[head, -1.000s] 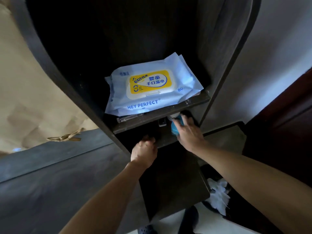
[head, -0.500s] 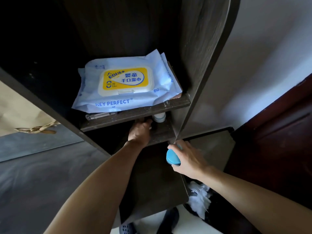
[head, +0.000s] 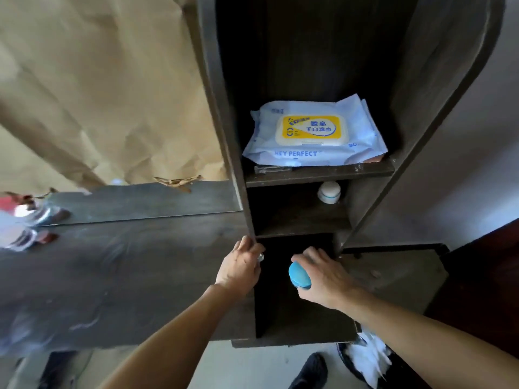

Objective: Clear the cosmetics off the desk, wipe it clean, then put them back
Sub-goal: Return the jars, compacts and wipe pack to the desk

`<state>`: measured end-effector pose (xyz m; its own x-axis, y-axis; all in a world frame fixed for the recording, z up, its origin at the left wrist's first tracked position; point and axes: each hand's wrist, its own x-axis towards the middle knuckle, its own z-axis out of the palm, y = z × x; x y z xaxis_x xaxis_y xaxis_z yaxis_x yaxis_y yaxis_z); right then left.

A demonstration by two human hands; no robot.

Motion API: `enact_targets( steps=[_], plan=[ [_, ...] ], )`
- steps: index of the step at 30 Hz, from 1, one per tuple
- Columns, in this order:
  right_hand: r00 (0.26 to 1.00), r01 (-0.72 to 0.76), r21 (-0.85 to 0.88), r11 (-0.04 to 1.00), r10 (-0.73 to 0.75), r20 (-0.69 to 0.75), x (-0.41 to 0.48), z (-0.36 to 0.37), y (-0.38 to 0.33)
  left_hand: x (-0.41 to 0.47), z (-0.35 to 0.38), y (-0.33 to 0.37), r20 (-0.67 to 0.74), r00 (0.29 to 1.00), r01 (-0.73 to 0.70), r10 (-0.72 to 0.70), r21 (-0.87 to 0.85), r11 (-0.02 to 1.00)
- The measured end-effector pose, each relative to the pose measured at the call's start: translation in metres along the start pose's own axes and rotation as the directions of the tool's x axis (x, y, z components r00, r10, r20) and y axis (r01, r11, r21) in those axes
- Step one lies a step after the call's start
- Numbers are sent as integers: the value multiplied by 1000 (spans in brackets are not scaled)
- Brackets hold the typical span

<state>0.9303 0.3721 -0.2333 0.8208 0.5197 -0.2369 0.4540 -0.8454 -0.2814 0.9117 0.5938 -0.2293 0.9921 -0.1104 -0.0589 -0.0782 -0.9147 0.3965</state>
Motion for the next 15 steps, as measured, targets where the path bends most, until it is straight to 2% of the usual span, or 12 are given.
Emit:
enact_targets(
  steps=[8,15],
  plan=[
    [984,181,-54,982,-180,13,26,25,-142,-140,-56,-128,-72,977,205,-201,57,977],
    [945,326,-66,943,-326,21,50,53,-289,-267,-107,-228,-140,920,379,-367,66,923]
  ],
)
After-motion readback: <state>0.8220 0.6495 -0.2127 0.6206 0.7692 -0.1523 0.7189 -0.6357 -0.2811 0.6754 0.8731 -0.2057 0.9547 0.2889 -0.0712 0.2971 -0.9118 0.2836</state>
